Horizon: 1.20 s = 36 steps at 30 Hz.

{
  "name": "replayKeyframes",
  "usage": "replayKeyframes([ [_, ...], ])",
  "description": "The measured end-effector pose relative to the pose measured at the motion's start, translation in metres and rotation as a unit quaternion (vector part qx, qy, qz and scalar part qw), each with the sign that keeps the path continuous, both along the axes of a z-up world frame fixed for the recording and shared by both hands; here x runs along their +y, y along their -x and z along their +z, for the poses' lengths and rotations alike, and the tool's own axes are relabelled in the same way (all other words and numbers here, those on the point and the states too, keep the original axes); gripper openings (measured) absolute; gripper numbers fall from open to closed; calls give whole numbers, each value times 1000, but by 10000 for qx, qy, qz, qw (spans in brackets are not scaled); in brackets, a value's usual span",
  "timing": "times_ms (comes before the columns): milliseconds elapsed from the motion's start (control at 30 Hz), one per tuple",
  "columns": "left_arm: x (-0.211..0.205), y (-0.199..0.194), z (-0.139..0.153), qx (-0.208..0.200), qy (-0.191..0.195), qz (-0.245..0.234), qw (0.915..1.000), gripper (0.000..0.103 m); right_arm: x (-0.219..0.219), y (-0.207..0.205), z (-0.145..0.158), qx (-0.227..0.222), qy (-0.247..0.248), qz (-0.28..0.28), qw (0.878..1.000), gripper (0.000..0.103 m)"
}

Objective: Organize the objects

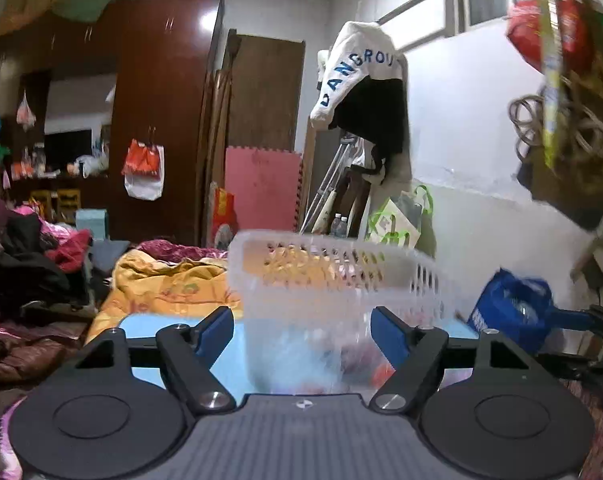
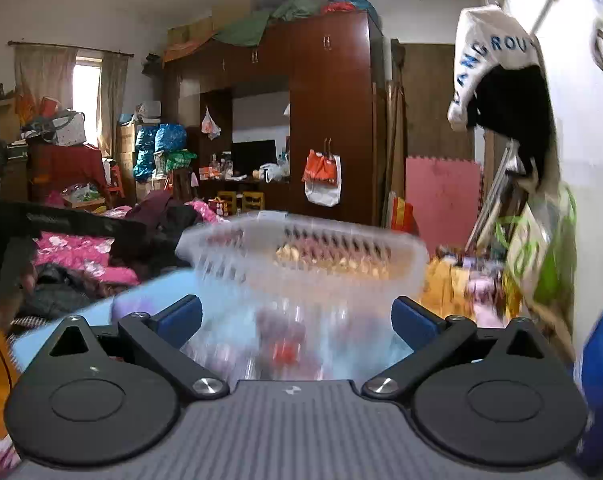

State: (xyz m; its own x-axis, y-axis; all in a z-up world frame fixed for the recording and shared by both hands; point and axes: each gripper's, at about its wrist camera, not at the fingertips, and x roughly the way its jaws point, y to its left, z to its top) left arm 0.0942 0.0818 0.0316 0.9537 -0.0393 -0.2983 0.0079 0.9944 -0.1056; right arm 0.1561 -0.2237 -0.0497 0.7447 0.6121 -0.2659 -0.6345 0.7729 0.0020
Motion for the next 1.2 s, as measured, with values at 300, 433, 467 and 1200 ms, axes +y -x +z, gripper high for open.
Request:
replayKeyframes([
  [300, -40, 51, -59, 383, -161, -541, 9977, 79, 8, 36, -46, 537, 210, 427, 9974, 103],
  [433, -55, 45, -70, 556, -201, -716, 9957, 79, 21, 23, -61, 865, 324, 464, 9946, 103],
  [467, -58, 45, -76, 612, -188, -747, 9951, 79, 23, 23, -63, 859, 351, 477, 9945, 103],
  [1200, -76, 47, -94, 541, -292, -441, 9971, 68, 9, 52, -70, 648, 385, 685, 9948, 77],
])
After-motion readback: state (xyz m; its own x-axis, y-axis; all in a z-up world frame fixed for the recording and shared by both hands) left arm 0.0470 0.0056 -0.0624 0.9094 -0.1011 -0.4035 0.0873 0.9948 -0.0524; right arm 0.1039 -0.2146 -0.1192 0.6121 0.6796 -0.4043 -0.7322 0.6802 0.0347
